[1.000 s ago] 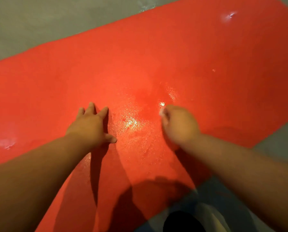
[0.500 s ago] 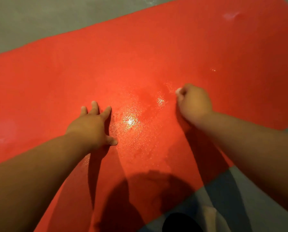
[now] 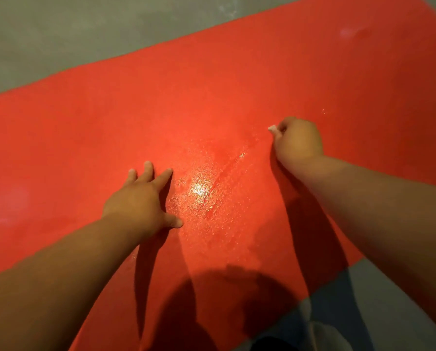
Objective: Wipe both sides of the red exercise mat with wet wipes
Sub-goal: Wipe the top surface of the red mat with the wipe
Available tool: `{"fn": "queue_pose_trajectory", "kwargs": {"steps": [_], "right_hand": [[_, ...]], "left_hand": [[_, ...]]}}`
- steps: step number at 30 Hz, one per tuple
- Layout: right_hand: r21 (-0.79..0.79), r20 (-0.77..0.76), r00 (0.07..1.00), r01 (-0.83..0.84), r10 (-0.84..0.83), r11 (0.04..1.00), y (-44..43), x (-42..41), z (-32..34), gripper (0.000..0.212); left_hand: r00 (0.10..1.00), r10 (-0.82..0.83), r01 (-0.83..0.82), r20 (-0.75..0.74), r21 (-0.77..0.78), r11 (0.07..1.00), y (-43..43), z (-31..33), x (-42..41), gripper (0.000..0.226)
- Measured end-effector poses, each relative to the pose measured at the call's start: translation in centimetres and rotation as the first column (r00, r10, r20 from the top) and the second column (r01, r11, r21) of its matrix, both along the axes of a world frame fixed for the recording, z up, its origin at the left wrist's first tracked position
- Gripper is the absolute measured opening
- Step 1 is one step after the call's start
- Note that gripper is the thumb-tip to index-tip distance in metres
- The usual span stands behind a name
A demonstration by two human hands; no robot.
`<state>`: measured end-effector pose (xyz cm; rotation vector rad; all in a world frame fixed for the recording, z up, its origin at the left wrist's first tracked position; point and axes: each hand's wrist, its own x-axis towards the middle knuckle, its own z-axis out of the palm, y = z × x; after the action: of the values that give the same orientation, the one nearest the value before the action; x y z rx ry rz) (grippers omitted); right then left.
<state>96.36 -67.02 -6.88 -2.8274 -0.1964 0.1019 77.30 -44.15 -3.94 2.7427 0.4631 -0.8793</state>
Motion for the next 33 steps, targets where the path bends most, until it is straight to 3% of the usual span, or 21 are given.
{"fn": "queue_pose_trajectory", "kwargs": {"steps": [3, 5, 6, 7, 9, 12, 14, 17, 19, 21, 23, 26, 28, 30, 33], "right_hand": [[0.140, 0.010, 0.963, -0.266, 0.268, 0.954, 4.1, -7.4, -0.9, 0.018], [0.186, -0.068, 0.807, -0.568, 0.587, 0.802, 5.8, -12.4, -0.5, 0.019], [0.193, -0.101, 0.726, -0.656, 0.680, 0.729, 6.1, -13.1, -0.3, 0.020], [0.183, -0.098, 0.702, -0.684, 0.705, 0.706, 6.0, -12.3, -0.2, 0.023], [0.145, -0.025, 0.796, -0.596, 0.605, 0.790, 5.6, -8.1, -0.3, 0.033], [0.027, 0.049, 0.972, -0.230, 0.228, 0.973, 3.4, 0.2, -0.2, 0.036], [0.010, 0.049, 0.992, -0.120, 0.120, 0.993, 3.4, 1.2, -0.4, 0.030], [0.121, -0.003, 0.935, -0.353, 0.356, 0.928, 6.5, -5.2, -1.0, 0.019], [0.213, -0.002, 0.783, -0.608, 0.622, 0.765, 7.7, -10.7, -0.7, 0.017], [0.217, -0.011, 0.646, -0.744, 0.764, 0.632, 7.7, -12.3, -0.6, 0.018], [0.203, -0.031, 0.722, -0.672, 0.691, 0.712, 6.9, -9.4, -0.7, 0.018], [0.065, 0.003, 0.935, -0.354, 0.354, 0.933, 4.4, -2.6, -0.3, 0.018], [0.018, 0.020, 0.960, -0.279, 0.279, 0.960, 3.9, -2.0, 0.1, 0.017], [0.079, -0.029, 0.884, -0.463, 0.466, 0.883, 4.7, -5.9, -0.1, 0.015], [0.181, -0.125, 0.618, -0.755, 0.777, 0.630, 4.9, -13.9, -0.4, 0.016]], "left_hand": [[0.998, 0.033, -0.033, 0.044, -0.008, 0.999, 0.3, 0.1, -0.4, 0.114], [0.996, 0.045, -0.045, 0.076, -0.006, 0.999, 0.5, 0.1, -0.7, 0.110], [0.995, 0.051, -0.051, 0.090, -0.004, 0.999, 0.6, 0.0, -0.8, 0.109], [0.994, 0.052, -0.052, 0.097, -0.002, 0.999, 0.8, -0.1, -0.9, 0.109], [0.995, 0.033, -0.034, 0.090, 0.004, 0.999, 1.2, -0.1, -0.9, 0.108], [0.998, -0.026, 0.025, 0.064, 0.012, 1.000, 2.0, -0.2, -0.7, 0.108], [0.998, -0.052, 0.052, 0.043, 0.011, 0.999, 2.1, -0.2, -0.6, 0.109], [0.998, -0.063, 0.063, 0.014, 0.001, 0.998, 2.0, -0.4, -0.4, 0.112], [0.998, -0.065, 0.065, 0.010, -0.007, 0.998, 2.0, -0.3, -0.4, 0.111], [0.998, -0.062, 0.062, 0.011, -0.013, 0.998, 2.0, -0.3, -0.5, 0.111], [0.998, -0.062, 0.062, 0.019, -0.008, 0.998, 2.0, -0.3, -0.6, 0.110], [0.998, -0.050, 0.049, 0.027, 0.005, 0.999, 1.9, -0.3, -0.8, 0.109], [0.998, -0.028, 0.028, 0.053, -0.001, 1.000, 1.7, -0.5, -1.1, 0.107], [0.997, -0.006, 0.008, 0.083, -0.022, 1.000, 1.4, -0.6, -1.4, 0.102], [0.995, 0.025, -0.016, 0.100, -0.083, 0.996, 0.6, -0.5, -2.5, 0.087]]}}
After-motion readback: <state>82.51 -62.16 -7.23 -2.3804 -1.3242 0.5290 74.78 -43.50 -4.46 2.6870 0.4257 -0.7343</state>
